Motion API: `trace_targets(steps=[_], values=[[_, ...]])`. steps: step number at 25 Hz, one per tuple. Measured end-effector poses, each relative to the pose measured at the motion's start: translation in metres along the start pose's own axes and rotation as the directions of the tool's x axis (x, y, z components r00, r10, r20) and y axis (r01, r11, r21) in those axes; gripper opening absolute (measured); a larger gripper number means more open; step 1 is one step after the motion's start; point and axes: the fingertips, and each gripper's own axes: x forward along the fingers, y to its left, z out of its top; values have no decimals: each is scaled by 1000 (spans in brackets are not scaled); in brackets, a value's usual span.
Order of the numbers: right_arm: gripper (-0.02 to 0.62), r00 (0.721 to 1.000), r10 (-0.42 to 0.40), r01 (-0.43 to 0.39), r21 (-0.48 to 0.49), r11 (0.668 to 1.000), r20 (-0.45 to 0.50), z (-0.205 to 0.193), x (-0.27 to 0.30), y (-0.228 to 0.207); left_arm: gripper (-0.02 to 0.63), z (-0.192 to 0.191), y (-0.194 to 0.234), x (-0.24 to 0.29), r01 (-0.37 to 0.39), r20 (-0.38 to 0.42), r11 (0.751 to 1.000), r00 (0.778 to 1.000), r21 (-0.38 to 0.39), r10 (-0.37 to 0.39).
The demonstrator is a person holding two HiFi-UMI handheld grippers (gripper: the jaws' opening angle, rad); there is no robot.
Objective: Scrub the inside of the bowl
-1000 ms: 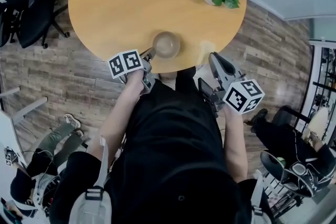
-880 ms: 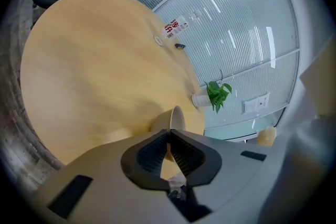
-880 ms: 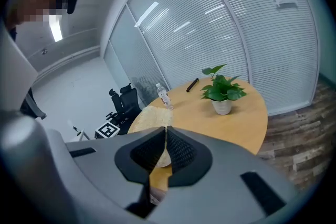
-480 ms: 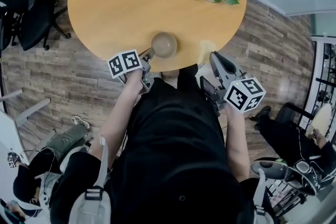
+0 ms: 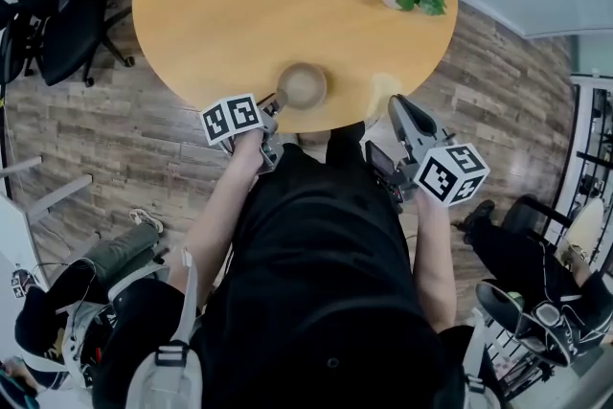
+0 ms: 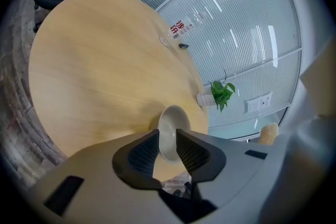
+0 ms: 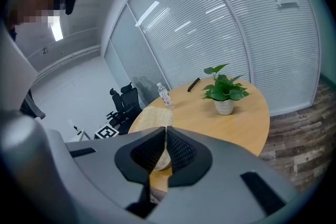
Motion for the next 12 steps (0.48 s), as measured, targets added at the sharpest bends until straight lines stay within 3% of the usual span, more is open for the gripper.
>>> trace_targets(steps=[5,9,10,12], values=[[26,998,57,-58,6,998,11,9,6,6,97,0,2,-9,-8,-1,1000,1000,27,8],[26,995,95,-94,-42,995,18,18,11,14,61,8,-11,-26,-20,33,990,999,138,15],[25,995,102,-101,-55,993,16,20,12,16,27,11,-16,-31,-16,47,986,999,165,9],[26,994,110,-109,-87,990,12,22,15,19,24,15,-30,-38,26,57,978,998,208,-38]])
